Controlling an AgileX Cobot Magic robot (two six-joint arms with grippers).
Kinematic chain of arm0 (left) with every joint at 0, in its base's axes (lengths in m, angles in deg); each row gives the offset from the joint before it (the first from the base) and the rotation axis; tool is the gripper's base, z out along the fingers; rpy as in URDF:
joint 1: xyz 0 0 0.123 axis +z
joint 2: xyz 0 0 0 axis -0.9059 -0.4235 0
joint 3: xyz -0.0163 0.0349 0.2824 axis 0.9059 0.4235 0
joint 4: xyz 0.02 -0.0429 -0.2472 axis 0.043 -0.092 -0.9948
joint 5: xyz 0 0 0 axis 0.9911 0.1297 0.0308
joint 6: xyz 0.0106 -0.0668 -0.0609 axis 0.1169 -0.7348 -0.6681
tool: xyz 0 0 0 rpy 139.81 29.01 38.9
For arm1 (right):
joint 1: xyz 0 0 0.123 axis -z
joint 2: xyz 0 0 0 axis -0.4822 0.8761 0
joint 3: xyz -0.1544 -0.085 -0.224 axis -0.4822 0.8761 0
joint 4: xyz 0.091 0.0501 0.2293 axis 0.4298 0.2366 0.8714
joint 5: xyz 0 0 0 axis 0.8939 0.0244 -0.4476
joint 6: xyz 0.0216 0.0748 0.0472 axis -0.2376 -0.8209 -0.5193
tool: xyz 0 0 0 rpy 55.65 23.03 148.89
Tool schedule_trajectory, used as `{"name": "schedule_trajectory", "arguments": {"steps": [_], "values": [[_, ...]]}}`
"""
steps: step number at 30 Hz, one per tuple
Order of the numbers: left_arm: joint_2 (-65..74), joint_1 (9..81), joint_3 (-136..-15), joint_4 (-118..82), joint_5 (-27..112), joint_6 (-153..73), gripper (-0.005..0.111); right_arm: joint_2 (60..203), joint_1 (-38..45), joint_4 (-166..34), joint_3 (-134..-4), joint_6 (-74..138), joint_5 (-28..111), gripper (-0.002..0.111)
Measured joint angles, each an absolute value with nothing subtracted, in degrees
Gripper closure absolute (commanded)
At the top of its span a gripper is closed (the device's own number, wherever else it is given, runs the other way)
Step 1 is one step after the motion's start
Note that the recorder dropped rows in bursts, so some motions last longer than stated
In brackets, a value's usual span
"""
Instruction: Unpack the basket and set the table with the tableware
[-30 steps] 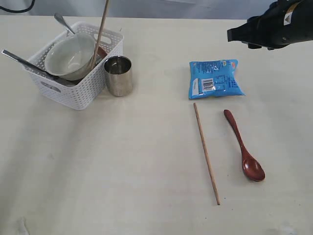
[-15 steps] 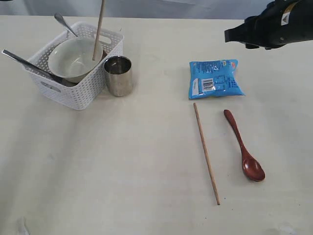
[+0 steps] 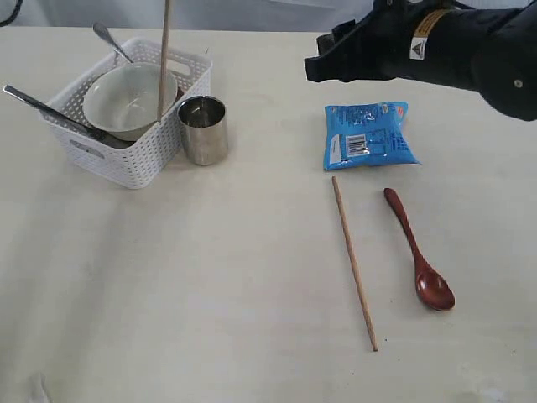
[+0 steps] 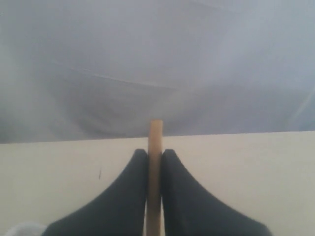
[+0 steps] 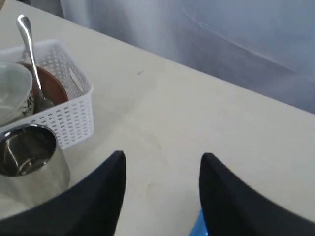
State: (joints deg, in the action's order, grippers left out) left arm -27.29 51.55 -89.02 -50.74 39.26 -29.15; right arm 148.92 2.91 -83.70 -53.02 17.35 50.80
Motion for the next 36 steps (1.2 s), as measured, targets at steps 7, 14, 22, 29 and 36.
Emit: {"name": "schedule_trajectory", "arguments": {"steps": [7, 14, 22, 29, 36], "values": [[-19.99, 48.9, -75.65, -47.06, 25.03, -35.17, 0.107, 148.92, 0.57, -93.1, -50.18, 3.18, 66.71, 0.063], [-18.14, 47.8, -70.0, -20.38, 20.62, -66.71, 0.107, 150.3, -0.18, -107.4, -50.1, -11.55, 75.15, 0.063], [-18.14, 47.8, -69.76, 8.27, 14.1, -95.26, 0.107, 152.79, -0.18, -113.03, -50.05, -20.23, 78.68, 0.039], [-18.14, 47.8, -69.24, 13.37, 8.67, -99.95, 0.107, 152.91, -0.18, -114.99, -50.05, -24.34, 83.44, 0.042], [-18.03, 47.8, -64.9, 13.47, 0.0, -100.41, 0.107, 152.91, -0.18, -114.18, -50.05, -24.36, 84.08, 0.042]]}}
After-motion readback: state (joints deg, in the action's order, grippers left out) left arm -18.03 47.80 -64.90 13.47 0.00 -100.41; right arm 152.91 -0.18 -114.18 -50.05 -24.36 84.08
